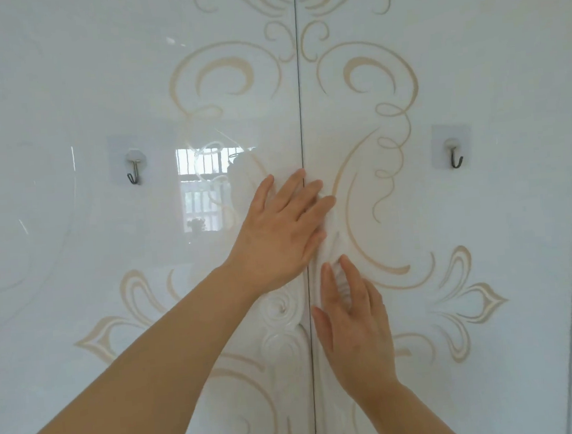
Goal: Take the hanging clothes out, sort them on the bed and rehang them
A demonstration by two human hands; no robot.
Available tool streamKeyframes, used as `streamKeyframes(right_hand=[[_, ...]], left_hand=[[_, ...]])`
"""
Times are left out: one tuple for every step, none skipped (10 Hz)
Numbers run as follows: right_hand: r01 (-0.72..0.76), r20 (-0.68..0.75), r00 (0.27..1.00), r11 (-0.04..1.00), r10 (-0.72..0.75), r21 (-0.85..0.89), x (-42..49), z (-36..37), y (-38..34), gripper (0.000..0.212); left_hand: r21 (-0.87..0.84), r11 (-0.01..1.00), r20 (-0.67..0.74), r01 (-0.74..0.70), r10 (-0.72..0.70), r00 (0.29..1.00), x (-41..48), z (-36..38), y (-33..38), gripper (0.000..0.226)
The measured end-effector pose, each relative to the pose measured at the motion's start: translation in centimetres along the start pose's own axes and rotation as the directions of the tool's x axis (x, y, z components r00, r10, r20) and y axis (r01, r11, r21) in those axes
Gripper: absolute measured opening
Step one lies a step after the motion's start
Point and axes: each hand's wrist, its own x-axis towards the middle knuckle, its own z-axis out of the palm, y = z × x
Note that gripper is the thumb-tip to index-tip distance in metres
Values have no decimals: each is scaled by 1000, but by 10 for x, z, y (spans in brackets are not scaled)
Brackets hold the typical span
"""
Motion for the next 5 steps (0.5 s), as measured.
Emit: streamKeyframes(right_hand=[[28,-74,997,998,-32,-64,-4,21,8,46],[26,-106,994,996,-36,-88,-7,35,10,46],[15,-102,994,995,-25,-102,-7,41,12,47],[-5,-53,999,995,-1,-99,-8,34,6,49],[-1,79,997,994,10,-114,-3,13,0,56]], left_hand=[[-16,999,-69,33,-34,997,1,18,-1,40],[-69,996,-137,57,-66,988,2,29,-1,39],[-64,997,-160,50,-60,985,1,35,-3,39],[-40,997,-104,67,-71,992,1,28,0,39],[-48,989,145,142,-134,980,1,13,5,49]])
